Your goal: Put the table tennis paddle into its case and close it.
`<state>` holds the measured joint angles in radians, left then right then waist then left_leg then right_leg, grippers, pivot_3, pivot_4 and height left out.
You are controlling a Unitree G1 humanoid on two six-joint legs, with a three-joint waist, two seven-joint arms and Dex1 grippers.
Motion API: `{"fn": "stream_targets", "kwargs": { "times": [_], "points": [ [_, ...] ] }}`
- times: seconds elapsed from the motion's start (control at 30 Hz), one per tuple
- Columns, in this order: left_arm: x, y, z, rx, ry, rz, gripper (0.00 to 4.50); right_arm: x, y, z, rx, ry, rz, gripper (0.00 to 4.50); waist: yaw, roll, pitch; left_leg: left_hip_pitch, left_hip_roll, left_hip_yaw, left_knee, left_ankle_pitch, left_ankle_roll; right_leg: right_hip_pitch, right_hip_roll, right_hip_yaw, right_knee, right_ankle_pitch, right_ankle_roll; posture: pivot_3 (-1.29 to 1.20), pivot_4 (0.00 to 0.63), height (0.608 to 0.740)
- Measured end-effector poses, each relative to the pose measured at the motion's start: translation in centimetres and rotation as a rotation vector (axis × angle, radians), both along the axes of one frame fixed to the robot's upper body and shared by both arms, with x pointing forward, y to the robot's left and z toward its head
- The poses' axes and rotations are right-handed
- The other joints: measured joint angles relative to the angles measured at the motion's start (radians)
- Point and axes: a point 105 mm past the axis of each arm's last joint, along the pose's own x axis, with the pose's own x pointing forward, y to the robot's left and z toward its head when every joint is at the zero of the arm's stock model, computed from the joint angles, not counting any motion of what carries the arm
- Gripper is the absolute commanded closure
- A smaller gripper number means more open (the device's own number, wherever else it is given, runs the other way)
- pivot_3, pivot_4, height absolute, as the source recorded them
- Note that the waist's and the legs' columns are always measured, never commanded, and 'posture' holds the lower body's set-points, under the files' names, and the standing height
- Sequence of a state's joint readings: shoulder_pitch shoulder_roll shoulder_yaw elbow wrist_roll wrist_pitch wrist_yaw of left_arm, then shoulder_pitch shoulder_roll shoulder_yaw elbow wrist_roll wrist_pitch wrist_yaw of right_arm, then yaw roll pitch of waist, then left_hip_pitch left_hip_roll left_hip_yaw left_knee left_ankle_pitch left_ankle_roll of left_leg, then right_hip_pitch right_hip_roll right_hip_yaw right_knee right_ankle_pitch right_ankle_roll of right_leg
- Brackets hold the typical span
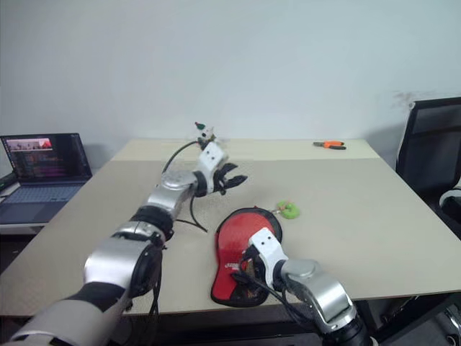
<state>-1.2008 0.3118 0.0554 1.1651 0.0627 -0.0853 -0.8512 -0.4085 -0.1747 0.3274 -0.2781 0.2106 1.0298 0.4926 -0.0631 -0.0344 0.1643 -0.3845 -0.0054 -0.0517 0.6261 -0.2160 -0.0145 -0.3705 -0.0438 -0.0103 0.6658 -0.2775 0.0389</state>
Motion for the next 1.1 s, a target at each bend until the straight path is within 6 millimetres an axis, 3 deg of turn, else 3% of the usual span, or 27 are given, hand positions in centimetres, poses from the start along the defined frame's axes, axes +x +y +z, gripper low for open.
{"fn": "stream_targets", "kwargs": {
  "times": [0.1, 0.17, 0.27, 0.37, 0.5, 0.6, 0.67, 0.8, 1.1],
  "points": [
    [-1.5, 0.1, -1.9, -0.069, 0.099, -0.082, 1.91, 0.1, -0.1, 0.8, 0.032, 0.029, 0.015, 0.00, 0.000, 0.001, 0.002, -0.007, 0.000, 0.000, 0.001, 0.000, 0.000, -0.006, 0.003, 0.001, 0.000, 0.002, -0.003, 0.00, 0.150, 0.740],
    [-2.5, 0.2, -2.2, -0.094, 0.136, -0.124, 1.91, 0.2, 0.1, 1.7, 0.055, 0.034, 0.037, 0.00, 0.002, 0.001, 0.004, -0.016, 0.000, 0.000, 0.002, 0.000, 0.000, -0.016, 0.004, 0.002, 0.003, 0.006, -0.011, 0.00, 0.150, 0.740],
    [-3.7, 0.5, -3.2, -0.084, 0.187, -0.164, 1.91, 0.2, -0.2, 3.8, 0.086, 0.001, 0.073, 0.00, 0.011, 0.003, 0.008, -0.018, -0.001, 0.000, 0.002, 0.000, 0.000, -0.019, 0.003, 0.002, 0.007, 0.005, -0.014, 0.00, 0.150, 0.740],
    [-4.7, 0.0, -4.6, -0.020, 0.221, -0.208, 1.91, 0.0, -2.0, 5.5, 0.084, -0.034, 0.099, 0.00, 0.030, 0.003, 0.009, -0.019, -0.001, 0.000, 0.002, 0.000, 0.000, -0.019, 0.003, 0.001, 0.004, 0.004, -0.014, 0.00, 0.150, 0.740],
    [-5.5, -0.5, -7.1, 0.107, 0.261, -0.244, 1.91, -0.3, -4.2, 6.4, 0.083, -0.025, 0.124, 0.00, 0.038, 0.003, 0.011, -0.021, -0.001, -0.001, 0.002, 0.000, 0.000, -0.018, 0.003, 0.000, 0.000, 0.004, -0.014, 0.00, 0.150, 0.740],
    [-5.7, -1.4, -7.8, 0.133, 0.264, -0.271, 1.91, -0.3, -5.1, 6.8, 0.070, -0.035, 0.133, 0.00, 0.037, 0.003, 0.012, -0.022, -0.001, -0.001, 0.002, 0.000, 0.000, -0.019, 0.003, 0.000, -0.001, 0.004, -0.014, 0.00, 0.150, 0.740],
    [-5.7, -1.8, -8.2, 0.137, 0.266, -0.271, 1.91, 1.3, -6.4, 7.2, 0.025, -0.091, 0.087, 0.00, 0.037, 0.003, 0.012, -0.022, -0.001, -0.001, 0.002, 0.000, 0.000, -0.019, 0.003, 0.000, -0.001, 0.004, -0.014, 0.00, 0.150, 0.740],
    [-5.7, -2.5, -9.1, 0.158, 0.265, -0.281, 1.91, 6.5, -10.8, 7.9, -0.133, -0.249, -0.097, 0.00, 0.034, 0.003, 0.012, -0.022, -0.001, 0.001, 0.002, 0.000, 0.000, -0.019, 0.004, 0.000, -0.001, 0.005, -0.013, 0.00, 0.150, 0.740],
    [-5.8, -3.4, -9.2, 0.176, 0.233, -0.301, 1.91, 11.5, -14.0, 4.4, -0.343, -0.339, -0.146, 0.00, 0.033, 0.004, 0.013, -0.022, -0.001, 0.002, 0.002, 0.000, 0.000, -0.019, 0.003, 0.001, -0.001, 0.005, -0.014, 0.00, 0.150, 0.740]
  ]
}}
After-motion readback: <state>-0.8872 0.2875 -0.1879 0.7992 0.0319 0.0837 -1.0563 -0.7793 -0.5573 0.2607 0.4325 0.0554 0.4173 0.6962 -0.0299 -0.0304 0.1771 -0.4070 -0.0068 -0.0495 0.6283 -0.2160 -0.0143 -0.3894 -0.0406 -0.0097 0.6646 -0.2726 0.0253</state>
